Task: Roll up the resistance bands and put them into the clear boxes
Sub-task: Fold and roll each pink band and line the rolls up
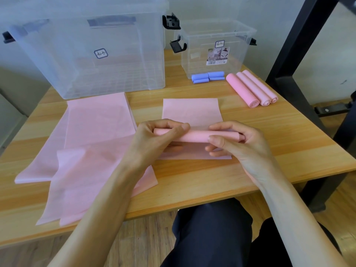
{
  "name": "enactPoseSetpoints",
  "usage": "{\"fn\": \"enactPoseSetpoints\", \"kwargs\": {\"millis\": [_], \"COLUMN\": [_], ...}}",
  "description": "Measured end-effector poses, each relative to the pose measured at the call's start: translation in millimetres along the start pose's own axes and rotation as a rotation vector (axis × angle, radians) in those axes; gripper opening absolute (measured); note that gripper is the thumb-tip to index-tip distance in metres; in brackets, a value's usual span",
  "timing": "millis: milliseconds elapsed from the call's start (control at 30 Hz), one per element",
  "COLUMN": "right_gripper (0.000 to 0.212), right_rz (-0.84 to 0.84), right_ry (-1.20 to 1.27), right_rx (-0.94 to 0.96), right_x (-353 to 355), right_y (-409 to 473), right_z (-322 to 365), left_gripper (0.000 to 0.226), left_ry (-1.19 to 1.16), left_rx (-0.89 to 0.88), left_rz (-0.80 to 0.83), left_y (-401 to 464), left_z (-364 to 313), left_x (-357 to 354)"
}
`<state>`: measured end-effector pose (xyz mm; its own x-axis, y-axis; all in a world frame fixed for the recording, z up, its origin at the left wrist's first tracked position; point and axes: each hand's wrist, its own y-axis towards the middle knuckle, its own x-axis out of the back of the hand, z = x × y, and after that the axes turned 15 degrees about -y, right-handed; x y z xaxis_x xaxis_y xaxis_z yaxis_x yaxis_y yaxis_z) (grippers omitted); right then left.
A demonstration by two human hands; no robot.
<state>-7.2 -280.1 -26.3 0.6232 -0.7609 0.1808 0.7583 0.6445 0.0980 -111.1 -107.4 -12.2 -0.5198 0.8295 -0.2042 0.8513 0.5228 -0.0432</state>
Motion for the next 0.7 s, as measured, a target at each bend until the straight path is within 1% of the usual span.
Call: {"fn": "enactPoseSetpoints", "kwargs": {"millis": [67,133,233,300,400,467,700], "right_gripper": [0.026,0.024,0.027,0.03,0.032,0.034,0.025], "right_rz": [-0.021,-0.04,-0.059,-0.051,0.002,0.024,-0.058], "right_ry": [0.003,0.008,0.03,0.037,0.017,-0.004,0.01], "right_rx": [0.007,0.007,-0.006,-0.013,-0.006,0.007,0.009], "right_x": [-0.7,-1.8,-2.5,-2.0,-1.1,-0.5,-2.2], "right_y": [0.1,0.1,-0.3,-0.2,-0.1,-0.2,0.4], "right_z": [0.2,0.1,0.4,1.3,2.4,2.3,-0.2], "left_gripper": [0.031,0.021,0.015,0.015,0.021,0.022,0.018], "left_ry": [0.0,-0.056,-0.066,-0.056,-0.058,-0.057,-0.049], "left_rx": [0.001,-0.001,-0.022,-0.033,-0.033,-0.026,-0.022], "left_rz": [0.01,0.049,0.11,0.105,0.044,0.031,0.081], "left_y": [0.1,-0.4,-1.1,-1.4,-0.6,-0.2,-0.9], "left_z": [-0.3,-1.2,-1.5,-1.2,-0.8,-0.5,-1.0], "left_x": [0.3,0.9,1.4,1.5,1.8,1.5,1.5]}}
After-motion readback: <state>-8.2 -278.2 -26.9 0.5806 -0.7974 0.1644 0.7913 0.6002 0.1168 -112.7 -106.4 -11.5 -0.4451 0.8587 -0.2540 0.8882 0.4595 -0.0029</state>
